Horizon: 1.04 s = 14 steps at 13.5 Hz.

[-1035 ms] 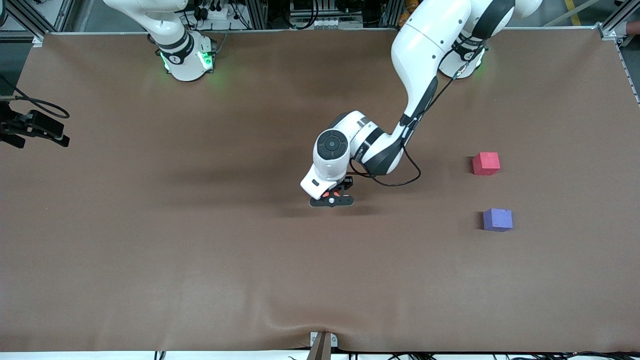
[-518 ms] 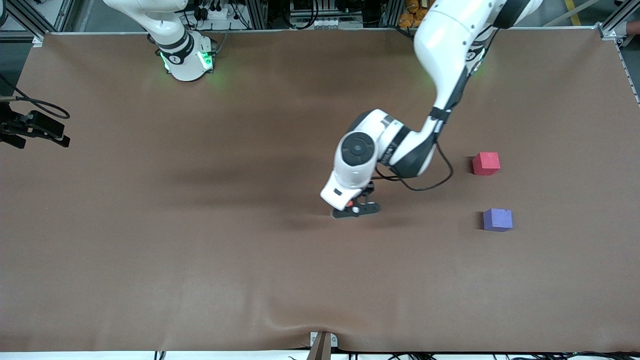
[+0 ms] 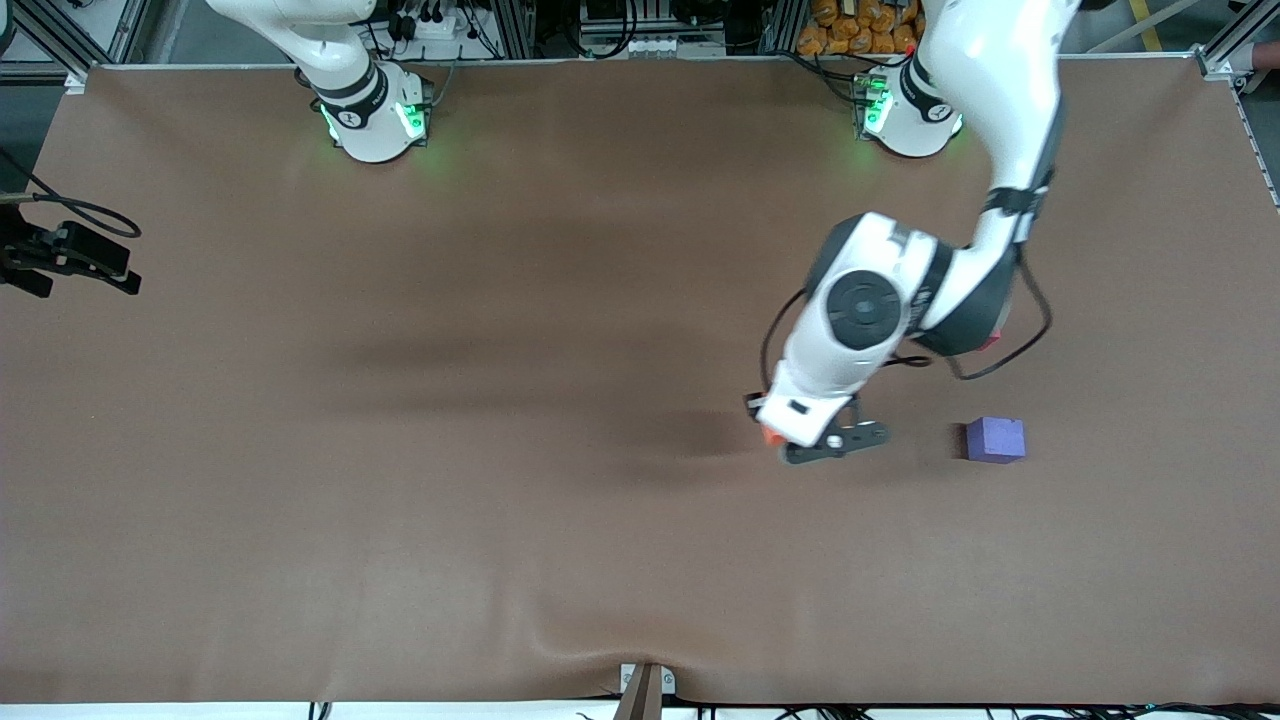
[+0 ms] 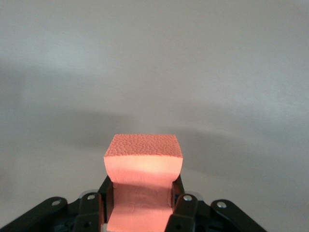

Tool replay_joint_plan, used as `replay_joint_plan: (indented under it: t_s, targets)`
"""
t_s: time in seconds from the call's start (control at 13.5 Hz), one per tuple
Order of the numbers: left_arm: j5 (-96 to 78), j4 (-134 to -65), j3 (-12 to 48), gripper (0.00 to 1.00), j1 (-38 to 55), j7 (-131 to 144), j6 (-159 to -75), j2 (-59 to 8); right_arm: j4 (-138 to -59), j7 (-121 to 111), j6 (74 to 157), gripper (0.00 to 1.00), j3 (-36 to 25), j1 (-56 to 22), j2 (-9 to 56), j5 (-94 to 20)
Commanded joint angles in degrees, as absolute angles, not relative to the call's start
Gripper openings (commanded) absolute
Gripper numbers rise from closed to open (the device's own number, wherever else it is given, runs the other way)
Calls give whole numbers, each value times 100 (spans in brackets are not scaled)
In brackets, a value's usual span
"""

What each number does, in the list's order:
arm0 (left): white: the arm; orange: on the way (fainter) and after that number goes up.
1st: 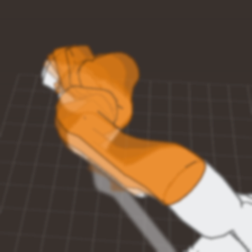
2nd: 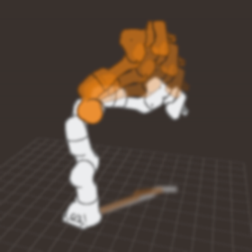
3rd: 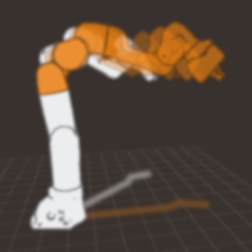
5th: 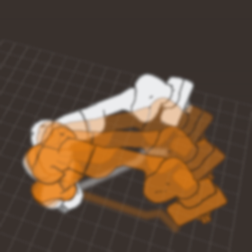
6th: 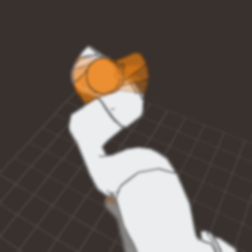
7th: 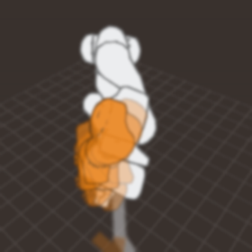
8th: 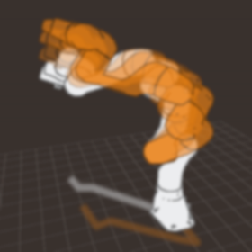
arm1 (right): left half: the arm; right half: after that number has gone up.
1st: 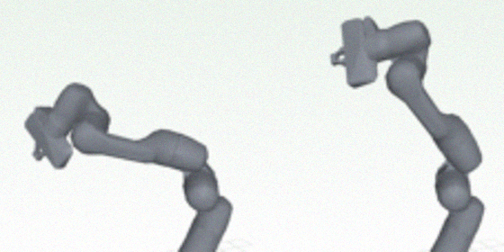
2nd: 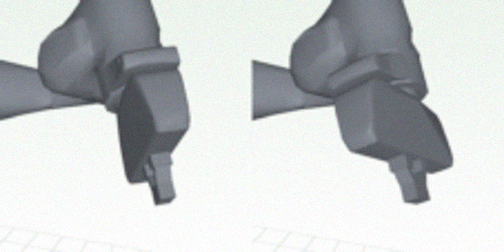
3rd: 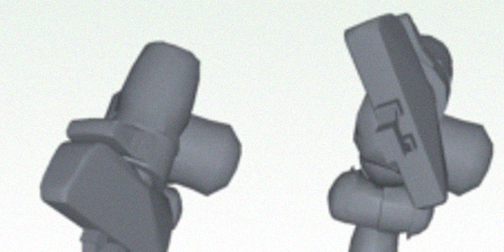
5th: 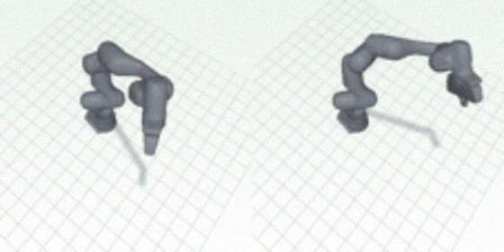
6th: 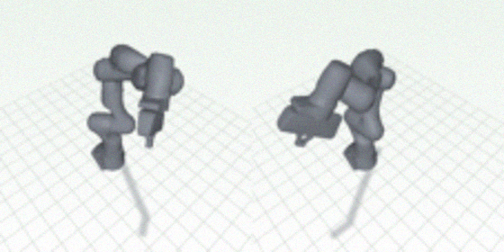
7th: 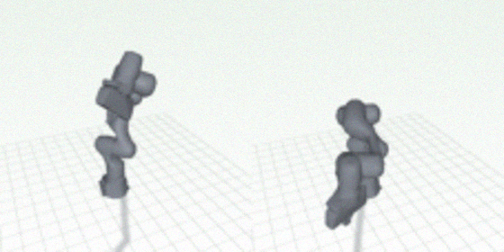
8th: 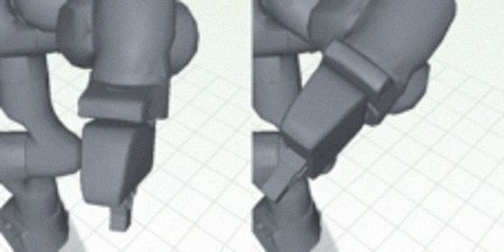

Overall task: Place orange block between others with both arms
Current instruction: 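Carry the orange cube into the gap between pink and purple cubes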

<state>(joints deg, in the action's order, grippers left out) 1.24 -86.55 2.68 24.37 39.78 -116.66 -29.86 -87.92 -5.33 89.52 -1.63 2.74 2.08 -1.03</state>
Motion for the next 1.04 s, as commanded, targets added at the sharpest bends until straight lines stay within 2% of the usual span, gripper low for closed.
replay_joint_plan:
  t_s: [0.0,0.44,0.67,0.89,0.96]
  targets:
    - [264,-9394,334,24,1970,3500,-11681,-2313,-8736,-536,8877,100,-193,211,220,-149]
    - [264,-10063,334,26,1003,2594,-11681,-1636,-8701,-536,8701,100,-211,246,176,-150]
    - [264,-10273,334,26,450,2191,-11724,-1600,-8675,-615,8763,100,-220,255,185,-149]
    - [255,-10861,369,26,106,2004,-12119,-1451,-8701,-607,8745,100,-220,290,193,-149]
    - [264,-11298,369,26,105,1987,-12381,-1294,-8710,-615,8728,100,-228,351,185,-149]
